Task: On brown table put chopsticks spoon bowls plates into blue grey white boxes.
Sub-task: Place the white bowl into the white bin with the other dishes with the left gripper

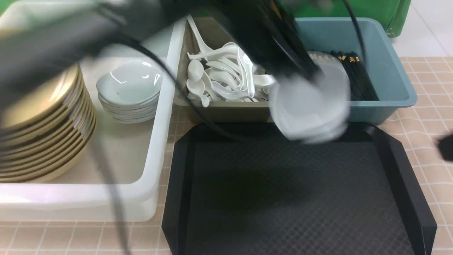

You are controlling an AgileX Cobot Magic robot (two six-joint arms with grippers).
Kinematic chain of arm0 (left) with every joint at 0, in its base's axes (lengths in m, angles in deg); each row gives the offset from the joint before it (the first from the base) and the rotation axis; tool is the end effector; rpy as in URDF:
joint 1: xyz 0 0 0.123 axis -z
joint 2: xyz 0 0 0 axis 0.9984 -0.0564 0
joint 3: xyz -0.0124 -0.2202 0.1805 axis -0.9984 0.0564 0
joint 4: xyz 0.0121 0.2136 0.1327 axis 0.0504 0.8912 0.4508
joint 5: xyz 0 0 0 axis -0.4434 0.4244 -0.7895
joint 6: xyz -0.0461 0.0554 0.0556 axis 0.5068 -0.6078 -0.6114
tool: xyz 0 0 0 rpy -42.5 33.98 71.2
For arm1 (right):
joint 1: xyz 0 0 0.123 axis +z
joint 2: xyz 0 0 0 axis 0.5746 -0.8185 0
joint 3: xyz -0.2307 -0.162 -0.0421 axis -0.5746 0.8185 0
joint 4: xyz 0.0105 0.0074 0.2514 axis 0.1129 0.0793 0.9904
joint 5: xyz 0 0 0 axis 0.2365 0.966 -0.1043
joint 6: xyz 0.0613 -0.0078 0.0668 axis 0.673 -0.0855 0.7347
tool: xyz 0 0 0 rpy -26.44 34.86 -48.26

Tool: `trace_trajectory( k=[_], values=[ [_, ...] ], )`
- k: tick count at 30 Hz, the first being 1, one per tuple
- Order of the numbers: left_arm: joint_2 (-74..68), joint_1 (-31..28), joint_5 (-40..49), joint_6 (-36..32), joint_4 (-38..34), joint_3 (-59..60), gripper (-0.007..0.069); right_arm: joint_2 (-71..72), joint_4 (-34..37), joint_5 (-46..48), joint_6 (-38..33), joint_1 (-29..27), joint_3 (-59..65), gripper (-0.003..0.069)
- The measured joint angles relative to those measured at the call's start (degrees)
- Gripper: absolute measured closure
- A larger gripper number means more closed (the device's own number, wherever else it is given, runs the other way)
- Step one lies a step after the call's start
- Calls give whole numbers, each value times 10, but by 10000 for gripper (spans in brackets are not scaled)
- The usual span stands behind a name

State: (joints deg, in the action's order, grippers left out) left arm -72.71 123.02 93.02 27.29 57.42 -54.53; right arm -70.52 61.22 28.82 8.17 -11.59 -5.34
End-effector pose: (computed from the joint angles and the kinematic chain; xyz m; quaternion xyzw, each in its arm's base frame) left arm 0.3299 -0.2497 0.3805 0.3837 0.8459 -0.1117 0.3531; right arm 0.1388 0.0793 0.4015 -0.3053 0.8803 0.1291 0.3394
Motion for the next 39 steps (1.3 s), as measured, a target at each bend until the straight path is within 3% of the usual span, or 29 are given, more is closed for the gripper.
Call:
trace_trajectory(
  k=[4,10,14,18,23,30,36,39],
  values=[
    [64,-77,20,6,31,-1,619,-58,40,-29,-33,13,-53,609],
    [91,-253,51,15,30,-1,619,-170,42,-71,-66,110,-165,609],
    [60,-327,51,13,-5,-1,619,-269,-7,-82,-73,180,-255,609],
    [11,-354,18,-4,-18,0,619,-365,-63,-68,-73,217,-354,607],
    [-45,-354,-12,-9,-16,1,619,-444,-110,-25,-74,222,-445,606],
    [-89,-354,-11,-11,-19,1,591,-473,-149,-3,-74,216,-457,601],
    [-98,-354,-8,-11,-21,1,413,-474,-156,17,-74,212,-457,596],
    [-98,-354,-7,-11,-19,0,245,-474,-158,44,-74,212,-458,592]
  ],
)
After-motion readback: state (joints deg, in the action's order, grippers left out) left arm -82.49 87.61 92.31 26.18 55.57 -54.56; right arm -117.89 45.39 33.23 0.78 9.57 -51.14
